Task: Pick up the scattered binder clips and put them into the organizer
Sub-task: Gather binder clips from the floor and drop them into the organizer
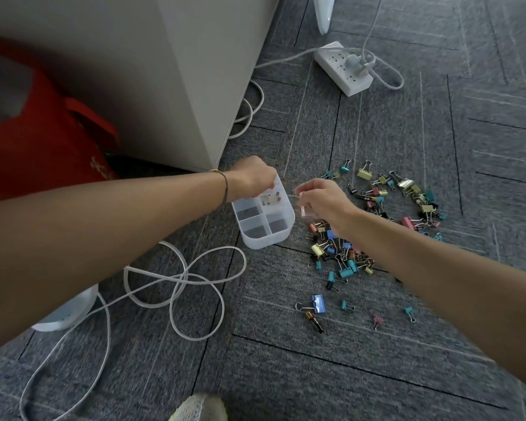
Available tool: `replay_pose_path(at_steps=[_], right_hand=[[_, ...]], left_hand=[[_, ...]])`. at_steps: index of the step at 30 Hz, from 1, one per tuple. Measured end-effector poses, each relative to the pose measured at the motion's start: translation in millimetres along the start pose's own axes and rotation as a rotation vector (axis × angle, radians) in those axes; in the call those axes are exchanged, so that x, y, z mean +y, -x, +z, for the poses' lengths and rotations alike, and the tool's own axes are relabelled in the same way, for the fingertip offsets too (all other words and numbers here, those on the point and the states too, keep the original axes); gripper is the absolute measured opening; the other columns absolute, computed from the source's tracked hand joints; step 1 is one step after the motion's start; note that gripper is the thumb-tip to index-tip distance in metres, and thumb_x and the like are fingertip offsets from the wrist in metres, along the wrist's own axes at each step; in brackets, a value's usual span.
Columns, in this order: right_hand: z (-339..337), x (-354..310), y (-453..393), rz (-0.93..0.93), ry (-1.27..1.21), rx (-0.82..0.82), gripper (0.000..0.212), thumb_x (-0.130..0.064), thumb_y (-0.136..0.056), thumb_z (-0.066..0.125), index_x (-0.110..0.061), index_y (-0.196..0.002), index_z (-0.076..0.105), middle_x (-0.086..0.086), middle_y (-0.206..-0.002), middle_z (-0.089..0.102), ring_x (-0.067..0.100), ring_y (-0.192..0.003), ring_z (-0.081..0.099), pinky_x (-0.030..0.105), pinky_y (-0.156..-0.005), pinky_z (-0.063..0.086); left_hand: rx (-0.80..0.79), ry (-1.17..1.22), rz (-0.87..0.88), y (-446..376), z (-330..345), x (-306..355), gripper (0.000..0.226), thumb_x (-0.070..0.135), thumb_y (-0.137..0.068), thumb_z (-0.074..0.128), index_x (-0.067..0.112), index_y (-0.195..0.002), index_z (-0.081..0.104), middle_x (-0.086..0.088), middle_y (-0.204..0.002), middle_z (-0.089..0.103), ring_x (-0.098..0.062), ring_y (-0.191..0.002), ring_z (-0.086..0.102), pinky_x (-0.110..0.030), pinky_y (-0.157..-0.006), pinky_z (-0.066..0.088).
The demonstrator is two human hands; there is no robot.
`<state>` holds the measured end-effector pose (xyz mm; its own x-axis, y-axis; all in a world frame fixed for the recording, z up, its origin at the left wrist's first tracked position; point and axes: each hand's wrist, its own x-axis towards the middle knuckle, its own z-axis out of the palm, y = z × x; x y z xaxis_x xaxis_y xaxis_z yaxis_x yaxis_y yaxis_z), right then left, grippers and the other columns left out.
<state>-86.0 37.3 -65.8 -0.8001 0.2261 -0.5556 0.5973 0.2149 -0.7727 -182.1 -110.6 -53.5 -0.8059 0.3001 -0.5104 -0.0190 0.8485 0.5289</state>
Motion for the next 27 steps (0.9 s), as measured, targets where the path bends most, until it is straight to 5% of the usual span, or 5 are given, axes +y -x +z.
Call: replay_pose_path(at_steps=[4,10,14,19,27], right_hand=[[8.2,-3.4,1.8,-0.301,0.236,0.125,0.014,-0.006,-0.082,0.077,-0.014,-0.093,0.072,0.0,-0.084,0.072,0.011,-0.073,0.065,0.022,-0.063,0.053],[24.3,-7.6,3.5,-0.485,0.498,0.091,0.013,-0.009,-0.078,0.08,-0.017,-0.085,0.073,-0.005,-0.08,0.071,0.018,-0.078,0.068,0.037,-0.073,0.058],[25.5,-5.8,7.8,-0.522,0.697,0.038,0.007,-0.015,-0.082,0.074,-0.021,-0.086,0.076,-0.01,-0.082,0.068,0.014,-0.081,0.064,0.03,-0.073,0.052],[9.6,3.7,6.9,-0.519,0.663,0.113,0.017,-0.01,-0.088,0.061,-0.016,-0.083,0.075,-0.01,-0.076,0.069,0.012,-0.073,0.063,0.03,-0.068,0.051],[-27.4,28.5,7.8,-0.408,0.615,0.166,0.013,-0.012,-0.09,0.064,-0.014,-0.085,0.076,-0.007,-0.08,0.071,0.015,-0.078,0.067,0.037,-0.078,0.057]], left_hand=[[-0.057,0.105,0.012,7.2,0.0,-15.2,0.019,0.014,-0.084,0.061,0.011,-0.095,0.077,-0.011,-0.097,0.075,-0.026,-0.09,0.069,-0.036,-0.077,0.057],[-0.093,0.181,0.06,21.7,-12.4,-26.6,0.016,0.0,-0.087,0.069,0.016,-0.088,0.071,-0.012,-0.089,0.074,-0.026,-0.08,0.075,-0.038,-0.071,0.065],[-0.133,0.205,0.087,31.9,-16.1,-26.1,0.021,-0.003,-0.085,0.071,0.008,-0.104,0.07,-0.013,-0.087,0.072,-0.024,-0.076,0.076,-0.034,-0.062,0.063],[-0.082,0.127,0.195,37.6,-7.6,-21.0,0.023,0.0,-0.078,0.076,0.02,-0.086,0.069,-0.001,-0.077,0.066,-0.018,-0.072,0.07,-0.038,-0.069,0.065],[0.065,-0.303,0.546,45.3,10.6,-7.8,0.02,0.013,-0.082,0.073,0.027,-0.095,0.068,0.011,-0.086,0.056,-0.014,-0.084,0.057,-0.026,-0.07,0.049]])
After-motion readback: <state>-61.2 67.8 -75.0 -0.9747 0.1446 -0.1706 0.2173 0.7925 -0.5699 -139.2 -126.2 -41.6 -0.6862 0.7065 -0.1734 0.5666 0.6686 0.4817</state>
